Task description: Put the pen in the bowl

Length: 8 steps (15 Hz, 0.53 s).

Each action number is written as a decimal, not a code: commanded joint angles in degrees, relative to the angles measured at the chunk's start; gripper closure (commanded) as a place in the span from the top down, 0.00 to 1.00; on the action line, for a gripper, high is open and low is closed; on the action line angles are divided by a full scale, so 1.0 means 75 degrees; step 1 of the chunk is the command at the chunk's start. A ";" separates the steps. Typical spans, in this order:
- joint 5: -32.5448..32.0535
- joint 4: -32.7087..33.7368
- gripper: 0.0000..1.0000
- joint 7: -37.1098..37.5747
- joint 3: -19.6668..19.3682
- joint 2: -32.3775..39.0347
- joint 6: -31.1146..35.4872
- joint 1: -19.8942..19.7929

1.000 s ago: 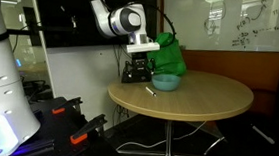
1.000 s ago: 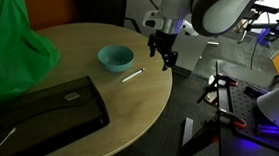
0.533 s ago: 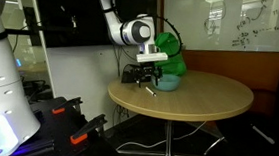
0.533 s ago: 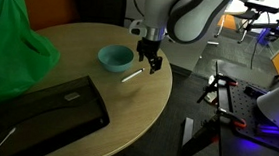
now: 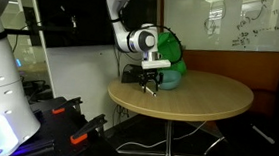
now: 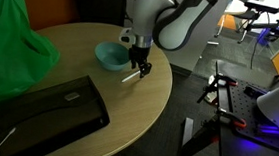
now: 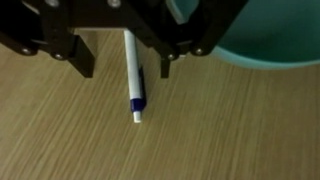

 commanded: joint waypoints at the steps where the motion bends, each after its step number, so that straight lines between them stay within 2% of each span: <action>1: -0.0263 0.0292 0.48 -0.0052 0.0079 0.0207 -0.0299 -0.0065; 4: -0.0353 0.0329 0.34 0.0006 0.0048 0.0242 -0.0351 -0.0039; 8: -0.0316 0.0289 0.03 -0.0006 0.0123 0.0104 -0.0513 -0.0067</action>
